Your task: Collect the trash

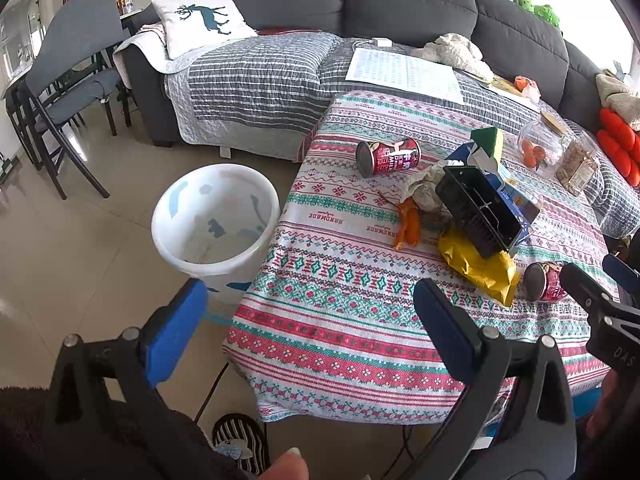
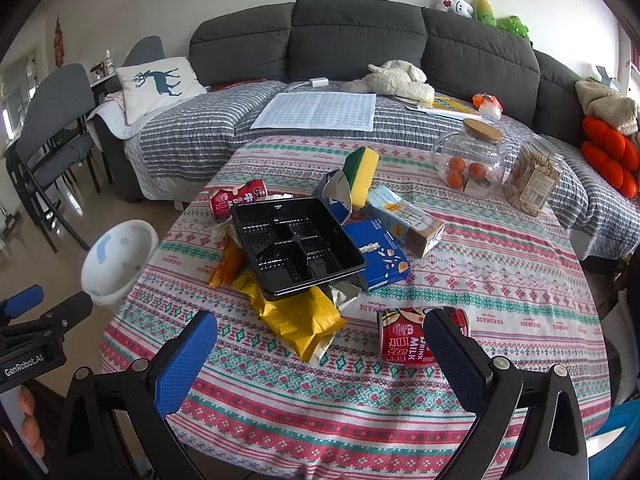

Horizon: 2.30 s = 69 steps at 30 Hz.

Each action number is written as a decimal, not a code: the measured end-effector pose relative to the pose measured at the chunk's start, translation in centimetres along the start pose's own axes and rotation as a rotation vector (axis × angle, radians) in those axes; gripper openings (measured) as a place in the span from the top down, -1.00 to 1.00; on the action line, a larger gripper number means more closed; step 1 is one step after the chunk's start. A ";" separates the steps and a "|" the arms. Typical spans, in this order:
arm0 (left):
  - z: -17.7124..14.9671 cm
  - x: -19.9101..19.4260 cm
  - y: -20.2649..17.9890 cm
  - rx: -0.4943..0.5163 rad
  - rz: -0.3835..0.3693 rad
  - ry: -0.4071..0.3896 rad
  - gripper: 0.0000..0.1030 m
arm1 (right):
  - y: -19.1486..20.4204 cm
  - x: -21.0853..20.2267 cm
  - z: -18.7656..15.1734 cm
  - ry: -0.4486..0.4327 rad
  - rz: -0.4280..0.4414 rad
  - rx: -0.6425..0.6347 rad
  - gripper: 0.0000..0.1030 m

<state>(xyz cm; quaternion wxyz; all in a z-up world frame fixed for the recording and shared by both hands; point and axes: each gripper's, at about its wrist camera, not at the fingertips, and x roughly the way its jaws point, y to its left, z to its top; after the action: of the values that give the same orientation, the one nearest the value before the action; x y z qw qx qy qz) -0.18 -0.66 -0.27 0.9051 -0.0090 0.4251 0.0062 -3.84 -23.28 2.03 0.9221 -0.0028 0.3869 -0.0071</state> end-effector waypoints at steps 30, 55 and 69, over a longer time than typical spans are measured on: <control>0.0 0.0 0.0 -0.002 0.001 -0.002 -0.99 | 0.2 0.0 -0.3 0.000 0.003 0.004 -1.00; 7.6 5.6 -3.9 0.141 -0.100 0.169 -0.99 | -8.7 3.8 7.2 0.147 -0.086 0.168 -1.00; 7.2 11.7 -12.6 0.132 -0.320 0.362 -0.56 | -16.4 8.7 2.6 0.356 -0.079 0.297 -1.00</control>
<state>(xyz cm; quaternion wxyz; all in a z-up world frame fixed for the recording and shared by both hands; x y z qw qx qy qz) 13.05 -13.07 -4.55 0.8021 -0.0180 0.5731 -0.1668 3.99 -39.84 -2.18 0.8286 0.1192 0.5378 -0.1005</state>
